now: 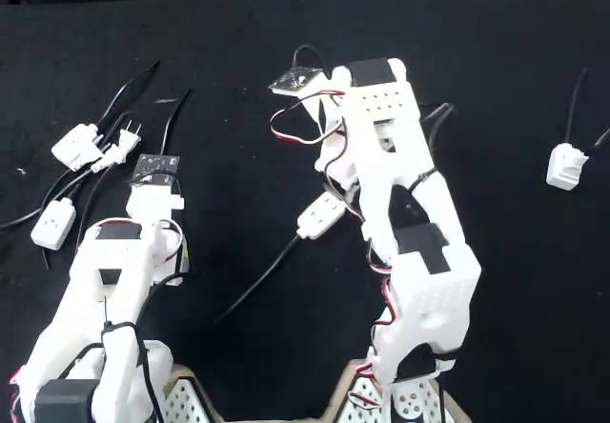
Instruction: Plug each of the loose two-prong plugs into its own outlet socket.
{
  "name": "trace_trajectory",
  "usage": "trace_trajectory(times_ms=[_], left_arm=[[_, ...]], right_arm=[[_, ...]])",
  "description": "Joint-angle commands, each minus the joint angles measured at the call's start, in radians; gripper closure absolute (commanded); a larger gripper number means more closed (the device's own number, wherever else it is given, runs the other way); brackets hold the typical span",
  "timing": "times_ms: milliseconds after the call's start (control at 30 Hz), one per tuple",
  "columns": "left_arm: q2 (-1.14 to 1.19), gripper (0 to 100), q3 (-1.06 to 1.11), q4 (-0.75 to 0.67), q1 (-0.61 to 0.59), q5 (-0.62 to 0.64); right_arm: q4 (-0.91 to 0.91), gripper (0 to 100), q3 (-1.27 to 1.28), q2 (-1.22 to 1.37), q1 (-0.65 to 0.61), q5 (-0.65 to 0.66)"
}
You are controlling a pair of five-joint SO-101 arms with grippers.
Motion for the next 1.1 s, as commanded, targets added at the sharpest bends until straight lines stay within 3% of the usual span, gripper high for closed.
trace_trajectory(times_ms=[0, 1067], left_arm=[[-0.003, 83, 0.013, 0.003, 0.041, 0.009], [-0.003, 83, 0.013, 0.005, 0.041, 0.008]], right_arm=[[0.032, 98.8, -0.056, -0.007, -0.023, 0.000], [0.034, 98.8, -0.183, 0.111, -0.034, 0.041]])
